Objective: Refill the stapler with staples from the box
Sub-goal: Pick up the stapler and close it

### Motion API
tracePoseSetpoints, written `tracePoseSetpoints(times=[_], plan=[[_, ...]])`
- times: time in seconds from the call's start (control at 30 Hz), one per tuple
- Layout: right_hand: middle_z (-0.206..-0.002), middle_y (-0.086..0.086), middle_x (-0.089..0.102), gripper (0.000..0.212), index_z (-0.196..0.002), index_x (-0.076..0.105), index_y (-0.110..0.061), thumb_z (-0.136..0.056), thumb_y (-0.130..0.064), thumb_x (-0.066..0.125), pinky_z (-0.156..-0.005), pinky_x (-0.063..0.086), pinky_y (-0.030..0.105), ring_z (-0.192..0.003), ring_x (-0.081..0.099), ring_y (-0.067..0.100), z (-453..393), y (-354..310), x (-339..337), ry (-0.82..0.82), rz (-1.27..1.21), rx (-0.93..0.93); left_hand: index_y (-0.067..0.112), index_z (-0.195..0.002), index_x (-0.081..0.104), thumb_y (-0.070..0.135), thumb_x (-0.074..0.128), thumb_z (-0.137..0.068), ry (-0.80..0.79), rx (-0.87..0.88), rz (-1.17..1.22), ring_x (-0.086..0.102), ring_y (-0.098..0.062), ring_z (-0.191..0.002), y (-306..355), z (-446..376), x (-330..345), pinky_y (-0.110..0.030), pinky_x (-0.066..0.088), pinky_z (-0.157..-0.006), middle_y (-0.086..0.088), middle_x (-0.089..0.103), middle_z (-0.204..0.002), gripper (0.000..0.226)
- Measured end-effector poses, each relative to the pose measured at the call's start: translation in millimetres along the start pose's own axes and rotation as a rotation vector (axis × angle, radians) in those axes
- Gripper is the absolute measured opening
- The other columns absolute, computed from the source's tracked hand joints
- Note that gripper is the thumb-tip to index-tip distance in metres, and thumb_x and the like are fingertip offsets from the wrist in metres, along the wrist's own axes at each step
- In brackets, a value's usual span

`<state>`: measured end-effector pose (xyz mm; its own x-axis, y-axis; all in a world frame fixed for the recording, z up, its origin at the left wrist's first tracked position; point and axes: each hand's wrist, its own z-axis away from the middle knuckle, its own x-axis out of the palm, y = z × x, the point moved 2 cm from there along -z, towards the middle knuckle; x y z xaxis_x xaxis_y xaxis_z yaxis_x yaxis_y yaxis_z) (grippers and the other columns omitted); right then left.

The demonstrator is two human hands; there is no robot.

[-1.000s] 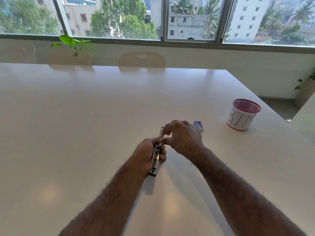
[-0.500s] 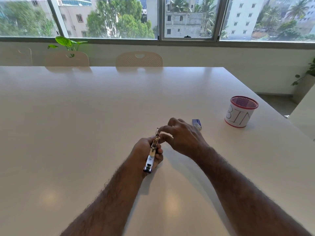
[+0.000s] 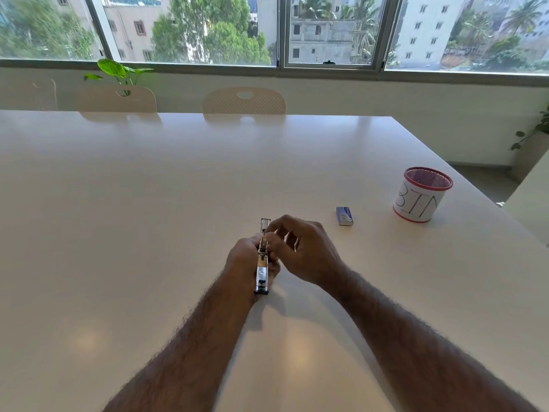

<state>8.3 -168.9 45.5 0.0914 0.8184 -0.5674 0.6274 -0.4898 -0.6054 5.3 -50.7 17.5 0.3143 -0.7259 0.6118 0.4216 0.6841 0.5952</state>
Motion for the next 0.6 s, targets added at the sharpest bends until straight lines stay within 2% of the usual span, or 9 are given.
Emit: tracePoseSetpoints(times=[0.07, 0.1, 0.17, 0.27, 0.33, 0.4, 0.47, 0.53, 0.6], plan=[[-0.073, -0.012, 0.067, 0.022, -0.088, 0.067, -0.023, -0.084, -0.044, 0.067, -0.054, 0.050, 0.021, -0.058, 0.061, 0.005, 0, 1, 3, -0.027, -0.019, 0.017, 0.005, -0.112, 0.059, 0.014, 0.044, -0.096, 0.031, 0.009, 0.020, 0.055, -0.015, -0.076, 0, -1, -1, -0.023, 0.043, -0.061, -0.008, 0.057, -0.092, 0.024], [-0.072, -0.013, 0.066, 0.021, -0.088, 0.068, -0.022, -0.084, -0.043, 0.068, -0.054, 0.048, 0.017, -0.059, 0.060, 0.003, 0, 2, 4, -0.017, -0.014, 0.019, 0.005, -0.113, 0.058, 0.014, 0.043, -0.097, 0.023, 0.006, 0.003, 0.055, -0.014, -0.068, 0, 0, -1, -0.021, 0.043, -0.053, -0.008, 0.058, -0.088, 0.024], [-0.070, -0.015, 0.063, 0.013, -0.090, 0.068, -0.021, -0.086, -0.034, 0.071, -0.053, 0.042, 0.010, -0.058, 0.058, -0.002, -3, 9, 5, 0.055, 0.018, 0.071, 0.006, -0.097, 0.058, 0.020, 0.042, -0.098, -0.032, -0.016, -0.070, 0.050, -0.012, -0.044, -4, 2, 2, -0.017, 0.037, -0.037, -0.005, 0.054, -0.065, 0.021], [-0.070, -0.012, 0.059, 0.020, -0.094, 0.060, -0.024, -0.084, -0.036, 0.073, -0.051, 0.040, 0.011, -0.058, 0.055, -0.004, -5, 26, 6, 0.090, -0.053, 0.371, 0.009, -0.077, 0.059, 0.028, 0.042, -0.099, -0.056, -0.023, -0.144, 0.044, -0.009, -0.034, -8, 2, 6, -0.015, 0.030, -0.034, -0.001, 0.050, -0.050, 0.033], [-0.073, -0.008, 0.061, 0.027, -0.093, 0.058, -0.025, -0.081, -0.044, 0.074, -0.049, 0.040, 0.012, -0.058, 0.053, -0.003, -4, 33, 9, 0.059, -0.184, 0.562, 0.006, -0.078, 0.064, 0.028, 0.042, -0.099, -0.051, -0.010, -0.160, 0.043, -0.007, -0.033, -9, -1, 5, -0.015, 0.029, -0.034, 0.000, 0.049, -0.048, 0.037], [-0.078, -0.006, 0.070, 0.027, -0.091, 0.058, -0.025, -0.084, -0.048, 0.069, -0.054, 0.043, 0.020, -0.059, 0.053, 0.001, -3, 36, 11, 0.057, -0.242, 0.639, 0.004, -0.085, 0.067, 0.028, 0.041, -0.099, -0.061, -0.011, -0.154, 0.042, -0.006, -0.032, -8, -1, 5, -0.015, 0.028, -0.033, 0.001, 0.048, -0.048, 0.038], [-0.076, -0.009, 0.073, 0.019, -0.094, 0.058, -0.023, -0.091, -0.041, 0.063, -0.057, 0.043, 0.022, -0.060, 0.056, 0.001, -2, 33, 10, 0.056, -0.177, 0.575, 0.001, -0.093, 0.066, 0.028, 0.039, -0.099, -0.076, -0.016, -0.125, 0.041, -0.005, -0.032, -7, -2, 4, -0.014, 0.028, -0.032, 0.002, 0.047, -0.048, 0.038], [-0.072, -0.011, 0.068, 0.014, -0.103, 0.056, -0.022, -0.092, -0.028, 0.062, -0.056, 0.044, 0.022, -0.059, 0.056, 0.001, -3, 24, 4, -0.023, -0.062, 0.396, 0.001, -0.093, 0.062, 0.026, 0.037, -0.100, -0.072, -0.007, -0.070, 0.039, -0.005, -0.030, -1, -2, 1, -0.013, 0.028, -0.030, 0.002, 0.045, -0.045, 0.036], [-0.069, -0.012, 0.060, 0.027, -0.113, 0.053, -0.026, -0.088, -0.022, 0.064, -0.054, 0.045, 0.022, -0.054, 0.053, -0.001, -3, 11, 0, -0.186, 0.016, 0.179, 0.003, -0.091, 0.058, 0.024, 0.036, -0.100, -0.046, 0.020, -0.010, 0.038, -0.005, -0.029, 6, -4, -3, -0.013, 0.029, -0.029, 0.002, 0.044, -0.042, 0.032]])
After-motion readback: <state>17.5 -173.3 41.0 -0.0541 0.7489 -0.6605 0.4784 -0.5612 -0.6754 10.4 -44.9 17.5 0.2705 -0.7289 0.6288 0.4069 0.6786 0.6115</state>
